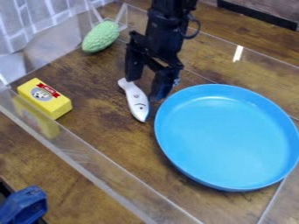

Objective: Remove the white object from inside the blue tray and put it on the table

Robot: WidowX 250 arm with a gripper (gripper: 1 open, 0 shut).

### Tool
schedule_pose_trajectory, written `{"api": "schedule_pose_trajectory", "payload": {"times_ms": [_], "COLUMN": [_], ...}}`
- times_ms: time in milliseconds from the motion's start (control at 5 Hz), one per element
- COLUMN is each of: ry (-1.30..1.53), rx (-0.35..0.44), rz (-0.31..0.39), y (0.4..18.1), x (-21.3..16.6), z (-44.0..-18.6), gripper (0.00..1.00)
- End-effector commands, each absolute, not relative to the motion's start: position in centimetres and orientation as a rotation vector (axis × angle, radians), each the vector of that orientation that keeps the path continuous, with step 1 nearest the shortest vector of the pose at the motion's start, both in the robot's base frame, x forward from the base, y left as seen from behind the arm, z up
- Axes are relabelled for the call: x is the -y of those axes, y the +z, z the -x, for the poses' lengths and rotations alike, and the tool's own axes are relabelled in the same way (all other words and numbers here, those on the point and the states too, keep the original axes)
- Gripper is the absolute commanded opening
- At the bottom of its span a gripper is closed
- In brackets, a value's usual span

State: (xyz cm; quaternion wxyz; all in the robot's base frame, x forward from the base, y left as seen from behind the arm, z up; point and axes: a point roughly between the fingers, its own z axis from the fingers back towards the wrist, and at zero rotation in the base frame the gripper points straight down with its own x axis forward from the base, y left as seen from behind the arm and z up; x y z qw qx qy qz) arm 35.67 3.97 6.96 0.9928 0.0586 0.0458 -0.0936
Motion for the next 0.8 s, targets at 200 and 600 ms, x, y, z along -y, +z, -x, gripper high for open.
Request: {"api": "schedule_pose_trajectory", "payload": {"times_ms": [200,600], "ry": [-0.177,-0.184], "rx": [-0.011,-0.013], "rz": [-0.14,-0.149], "y": [9.79,9.5], "x": [-4.69,-4.92], "z": [-35.62,-35.32], "gripper": [1.0,1.0]}}
